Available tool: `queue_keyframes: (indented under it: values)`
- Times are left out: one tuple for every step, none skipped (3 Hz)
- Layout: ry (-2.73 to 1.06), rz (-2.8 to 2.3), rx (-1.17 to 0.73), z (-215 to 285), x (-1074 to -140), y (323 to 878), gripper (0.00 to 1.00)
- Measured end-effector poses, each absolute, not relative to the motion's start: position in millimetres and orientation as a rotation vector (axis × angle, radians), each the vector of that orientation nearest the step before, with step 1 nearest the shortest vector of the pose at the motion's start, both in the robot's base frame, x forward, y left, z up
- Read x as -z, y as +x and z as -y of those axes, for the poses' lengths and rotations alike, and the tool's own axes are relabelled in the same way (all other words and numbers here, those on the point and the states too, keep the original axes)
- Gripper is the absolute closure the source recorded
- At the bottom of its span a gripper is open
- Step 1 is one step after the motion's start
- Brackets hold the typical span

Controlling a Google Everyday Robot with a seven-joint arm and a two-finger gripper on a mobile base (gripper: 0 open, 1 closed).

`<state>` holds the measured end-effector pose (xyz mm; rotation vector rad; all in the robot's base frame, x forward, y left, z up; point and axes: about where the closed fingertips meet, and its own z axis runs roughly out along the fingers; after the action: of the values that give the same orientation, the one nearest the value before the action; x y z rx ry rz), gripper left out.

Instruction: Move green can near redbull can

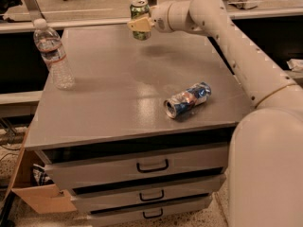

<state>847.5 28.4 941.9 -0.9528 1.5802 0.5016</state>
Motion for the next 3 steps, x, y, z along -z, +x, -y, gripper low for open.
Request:
queue_keyframes:
  values:
    - [-0.986,-1.612,-0.476,-1.8,-949.2,812.1,1.00]
    - [-0.985,-1.612,-0.477,-2.3,-949.2,812.4,1.00]
    - [-0.999,-1.618,-0.494,-5.1,-943.5,809.9,1.00]
